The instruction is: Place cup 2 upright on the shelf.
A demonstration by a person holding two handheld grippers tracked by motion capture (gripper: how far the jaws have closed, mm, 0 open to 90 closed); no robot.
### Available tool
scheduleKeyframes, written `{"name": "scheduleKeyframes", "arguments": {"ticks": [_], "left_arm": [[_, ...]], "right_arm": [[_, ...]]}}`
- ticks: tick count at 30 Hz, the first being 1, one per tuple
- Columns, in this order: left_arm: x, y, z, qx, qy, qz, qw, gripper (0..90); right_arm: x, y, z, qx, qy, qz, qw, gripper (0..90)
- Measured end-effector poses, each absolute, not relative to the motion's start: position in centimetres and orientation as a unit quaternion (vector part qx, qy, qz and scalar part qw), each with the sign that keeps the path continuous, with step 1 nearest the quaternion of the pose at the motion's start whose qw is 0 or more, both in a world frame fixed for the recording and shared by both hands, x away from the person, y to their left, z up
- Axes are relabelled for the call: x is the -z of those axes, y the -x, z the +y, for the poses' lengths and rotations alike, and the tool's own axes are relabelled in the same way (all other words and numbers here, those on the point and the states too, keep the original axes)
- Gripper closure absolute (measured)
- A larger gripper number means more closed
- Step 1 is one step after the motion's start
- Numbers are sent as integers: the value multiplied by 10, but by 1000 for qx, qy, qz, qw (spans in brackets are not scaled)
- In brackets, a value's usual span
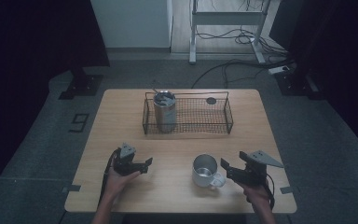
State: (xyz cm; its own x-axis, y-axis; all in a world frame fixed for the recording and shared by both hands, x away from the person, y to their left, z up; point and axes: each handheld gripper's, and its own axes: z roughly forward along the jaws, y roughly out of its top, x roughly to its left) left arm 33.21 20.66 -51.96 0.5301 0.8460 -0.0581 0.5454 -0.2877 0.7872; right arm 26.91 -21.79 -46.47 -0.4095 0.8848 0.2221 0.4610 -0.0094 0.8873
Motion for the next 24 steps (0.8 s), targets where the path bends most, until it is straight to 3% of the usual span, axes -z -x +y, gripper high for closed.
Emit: {"name": "scheduleKeyframes", "arguments": {"ticks": [24], "left_arm": [[525, -332, 205, -180, -784, 454, 383, 125]], "right_arm": [[463, -270, -170, -486, -466, 716, 184, 59]]}}
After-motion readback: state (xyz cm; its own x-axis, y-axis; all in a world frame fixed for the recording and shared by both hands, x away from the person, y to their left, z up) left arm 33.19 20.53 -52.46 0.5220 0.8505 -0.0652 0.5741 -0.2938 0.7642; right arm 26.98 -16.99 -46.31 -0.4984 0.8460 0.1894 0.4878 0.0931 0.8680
